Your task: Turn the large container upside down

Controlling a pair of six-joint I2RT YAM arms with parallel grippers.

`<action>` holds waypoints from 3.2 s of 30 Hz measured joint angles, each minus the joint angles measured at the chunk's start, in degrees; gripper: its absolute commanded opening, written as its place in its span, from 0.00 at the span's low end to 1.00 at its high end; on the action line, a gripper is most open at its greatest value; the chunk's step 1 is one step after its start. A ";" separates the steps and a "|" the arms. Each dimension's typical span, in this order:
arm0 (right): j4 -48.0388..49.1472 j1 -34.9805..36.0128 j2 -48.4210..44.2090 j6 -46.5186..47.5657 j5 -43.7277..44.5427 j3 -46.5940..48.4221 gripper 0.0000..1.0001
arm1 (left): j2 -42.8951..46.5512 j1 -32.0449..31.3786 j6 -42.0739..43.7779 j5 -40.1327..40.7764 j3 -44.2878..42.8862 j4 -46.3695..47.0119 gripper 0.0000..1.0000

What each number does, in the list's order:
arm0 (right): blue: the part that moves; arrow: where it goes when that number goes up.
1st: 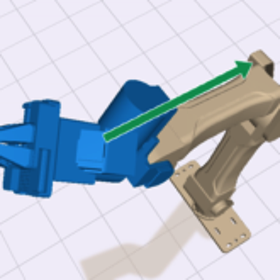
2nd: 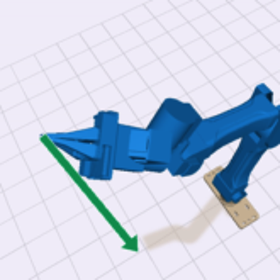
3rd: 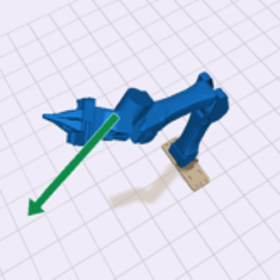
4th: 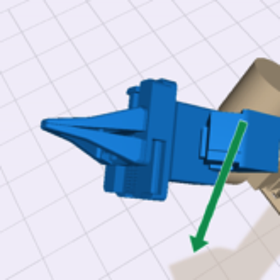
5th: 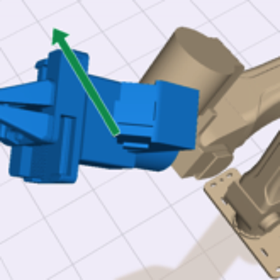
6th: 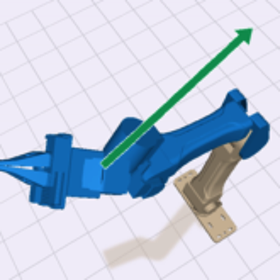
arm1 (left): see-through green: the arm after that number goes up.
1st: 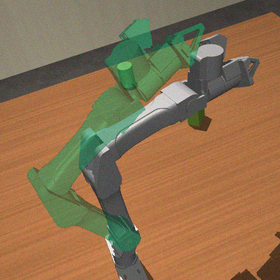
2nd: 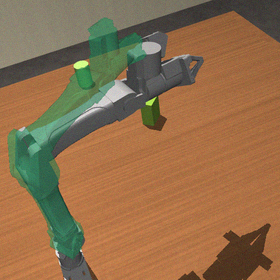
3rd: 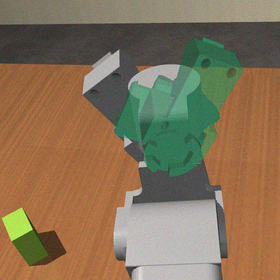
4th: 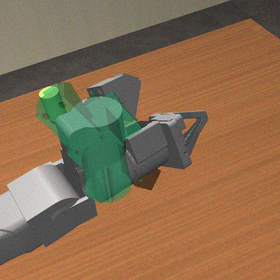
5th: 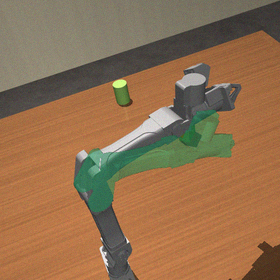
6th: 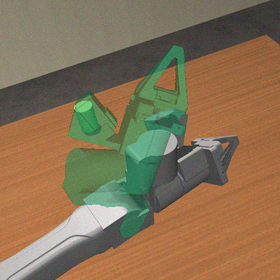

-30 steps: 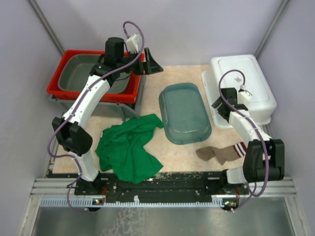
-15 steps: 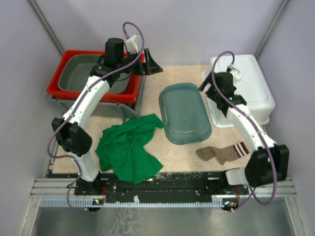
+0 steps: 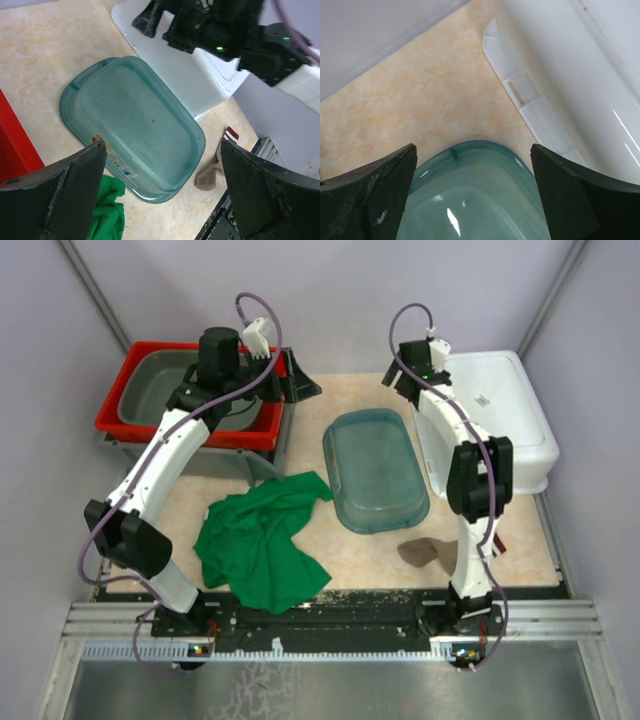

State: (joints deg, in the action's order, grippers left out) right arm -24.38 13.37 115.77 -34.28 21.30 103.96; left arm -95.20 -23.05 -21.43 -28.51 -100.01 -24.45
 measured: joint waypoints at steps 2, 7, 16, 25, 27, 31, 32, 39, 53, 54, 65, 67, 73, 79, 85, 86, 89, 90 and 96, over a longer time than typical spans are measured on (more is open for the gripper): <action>-1.46 0.00 4.81 0.20 1.44 3.52 0.96 | 0.72 0.00 0.35 0.04 0.00 0.00 1.00; -5.09 -0.13 11.19 0.11 6.08 8.17 0.97 | 1.60 0.00 0.76 0.15 0.02 -0.02 1.00; -7.28 -0.76 11.50 -2.10 16.98 11.89 0.98 | 1.66 0.00 0.79 0.22 0.31 -0.11 1.00; -7.96 -1.90 11.50 -2.73 19.34 12.11 0.98 | 1.55 0.00 0.76 -0.28 0.31 -0.15 1.00; -8.09 -1.90 11.63 -2.03 19.04 12.48 0.98 | 1.44 0.00 0.76 -0.44 0.31 -0.15 1.00; -7.48 -1.92 11.65 0.74 15.19 13.99 0.98 | 1.20 0.00 0.79 -0.46 0.31 -0.26 1.00; -6.93 -1.92 11.32 1.51 13.60 13.75 0.98 | 1.20 0.00 0.81 -0.42 0.31 -0.37 1.00; 1.60 0.28 -2.62 7.45 -1.97 -5.07 0.98 | 1.20 0.00 1.25 1.88 0.31 -1.09 1.00; 1.29 20.02 -32.06 10.47 -27.45 -29.81 0.95 | 6.01 4.76 0.83 13.68 -2.97 -5.60 1.00; -0.79 21.16 -32.89 10.80 -27.32 -30.40 0.95 | 6.56 5.33 0.68 14.58 -3.56 -5.62 1.00; -12.33 26.73 -37.07 12.07 -32.20 -40.02 0.95 | 12.74 6.05 -1.66 24.59 -4.20 -1.81 1.00; -13.14 26.73 -35.36 12.00 -31.91 -40.61 0.95 | 13.46 6.05 -2.23 25.99 -3.63 -0.85 1.00; -13.94 26.75 -29.81 8.09 -24.00 -40.11 0.98 | 14.40 6.05 -3.30 27.98 -1.77 0.76 1.00; -10.78 23.56 -17.73 3.56 -14.19 -33.24 0.98 | 15.69 6.05 -4.26 28.50 1.33 1.29 1.00; -6.56 19.10 -9.01 2.82 -7.85 -22.58 0.98 | 17.14 6.05 -4.22 29.16 2.62 1.57 1.00; -6.10 18.95 -8.92 2.99 -7.17 -21.51 0.99 | 17.62 6.05 -4.22 29.38 2.97 1.66 1.00; -4.50 18.73 -8.57 3.23 -6.12 -18.97 0.98 | 19.19 6.05 -4.20 29.92 4.26 1.79 1.00; -4.24 18.60 -8.20 3.23 -6.01 -18.23 0.98 | 19.69 6.05 -4.15 30.08 4.63 1.77 1.00; -3.56 15.93 -5.01 3.98 -5.84 -15.76 0.98 | 20.90 6.05 -2.49 30.71 4.66 1.73 1.00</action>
State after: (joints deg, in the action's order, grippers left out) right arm -27.94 29.30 110.76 -30.30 15.46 88.20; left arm -74.30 -16.99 -23.92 2.20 -95.35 -22.72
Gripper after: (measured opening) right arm 0.984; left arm 0.998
